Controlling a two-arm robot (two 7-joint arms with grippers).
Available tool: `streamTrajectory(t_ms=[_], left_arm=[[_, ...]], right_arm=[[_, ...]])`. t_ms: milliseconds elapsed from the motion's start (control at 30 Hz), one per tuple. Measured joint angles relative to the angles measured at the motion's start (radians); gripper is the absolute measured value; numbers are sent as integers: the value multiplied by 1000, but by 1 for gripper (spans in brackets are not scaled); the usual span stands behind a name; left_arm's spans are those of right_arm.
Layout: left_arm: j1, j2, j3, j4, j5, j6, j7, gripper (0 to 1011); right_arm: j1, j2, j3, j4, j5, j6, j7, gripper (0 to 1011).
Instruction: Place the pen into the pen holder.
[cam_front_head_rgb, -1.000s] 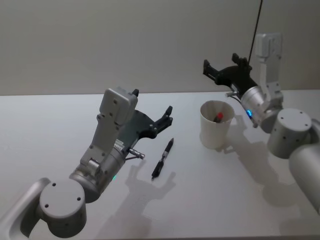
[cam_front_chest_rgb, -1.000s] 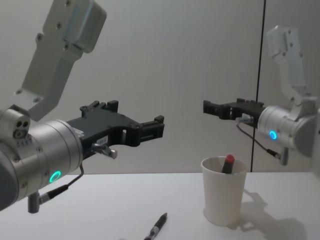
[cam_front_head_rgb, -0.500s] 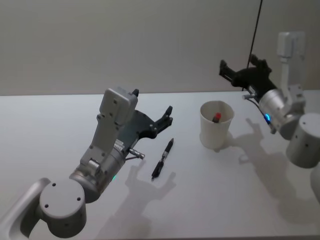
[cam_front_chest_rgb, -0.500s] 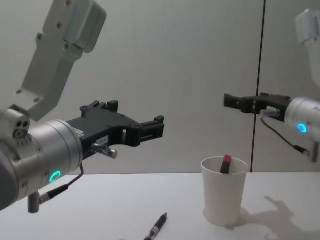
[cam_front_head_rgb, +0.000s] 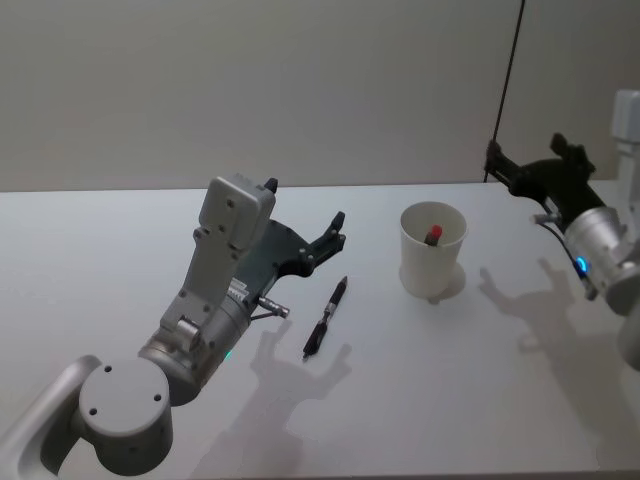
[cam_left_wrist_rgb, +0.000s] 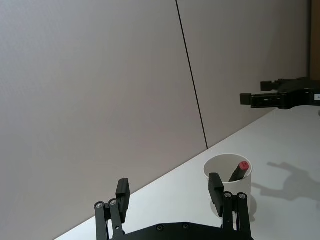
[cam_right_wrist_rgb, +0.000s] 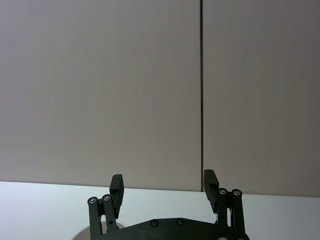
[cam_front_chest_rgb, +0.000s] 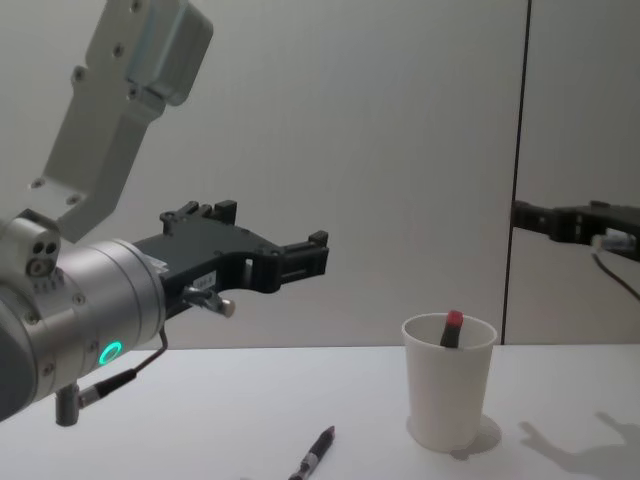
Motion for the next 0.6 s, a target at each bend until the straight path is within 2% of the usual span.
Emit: streamTrajectory(t_ms=[200,600], left_arm=[[0,0,0,0,0,0,0,1004],[0,0,0,0,0,0,0,1004]], right_arm=[[-48,24,16,-49,15,10,-14,1001],[-109,58,42,-90,31,5,-11,1001]])
